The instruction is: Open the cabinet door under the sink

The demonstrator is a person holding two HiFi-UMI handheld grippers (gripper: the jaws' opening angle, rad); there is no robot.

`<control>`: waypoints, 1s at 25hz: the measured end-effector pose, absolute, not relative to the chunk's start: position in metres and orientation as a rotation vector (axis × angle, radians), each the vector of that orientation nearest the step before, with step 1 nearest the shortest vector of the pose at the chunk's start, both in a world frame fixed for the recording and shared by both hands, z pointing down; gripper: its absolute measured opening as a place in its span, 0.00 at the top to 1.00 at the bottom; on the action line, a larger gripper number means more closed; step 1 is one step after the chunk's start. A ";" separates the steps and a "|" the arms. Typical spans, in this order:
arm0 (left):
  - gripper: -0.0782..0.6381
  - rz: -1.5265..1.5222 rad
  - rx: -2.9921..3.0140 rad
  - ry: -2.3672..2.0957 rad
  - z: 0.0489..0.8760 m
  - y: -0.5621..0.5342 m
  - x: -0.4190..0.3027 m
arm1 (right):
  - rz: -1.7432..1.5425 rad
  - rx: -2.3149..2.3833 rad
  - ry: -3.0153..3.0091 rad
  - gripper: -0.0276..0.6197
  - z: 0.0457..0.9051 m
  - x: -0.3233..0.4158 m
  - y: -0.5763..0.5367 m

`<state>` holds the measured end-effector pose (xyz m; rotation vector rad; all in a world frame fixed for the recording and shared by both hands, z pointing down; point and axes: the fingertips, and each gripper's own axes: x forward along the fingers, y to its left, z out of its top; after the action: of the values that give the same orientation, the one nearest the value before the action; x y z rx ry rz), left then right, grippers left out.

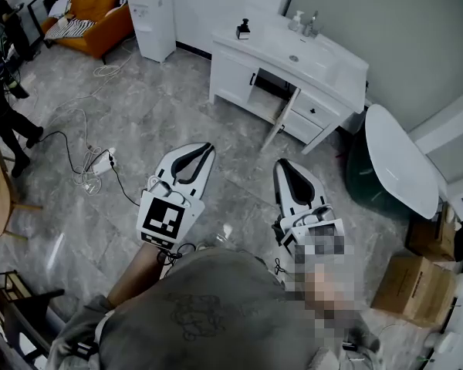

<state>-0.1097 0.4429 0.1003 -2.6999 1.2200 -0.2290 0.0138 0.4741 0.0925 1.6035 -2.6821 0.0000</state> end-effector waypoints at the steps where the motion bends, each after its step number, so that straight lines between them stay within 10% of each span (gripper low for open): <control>1: 0.85 -0.227 -2.698 1.222 0.100 0.440 -0.115 | 0.000 1.605 -2.678 0.91 0.093 0.010 0.471; 25: 0.85 -0.277 -2.728 1.218 0.156 0.260 -0.095 | 0.099 1.667 -2.613 0.91 0.157 0.048 0.276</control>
<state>-0.0950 0.2602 0.1560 -2.7276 1.2181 -0.2772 0.0480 0.2758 0.1571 1.6666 -2.6128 0.0989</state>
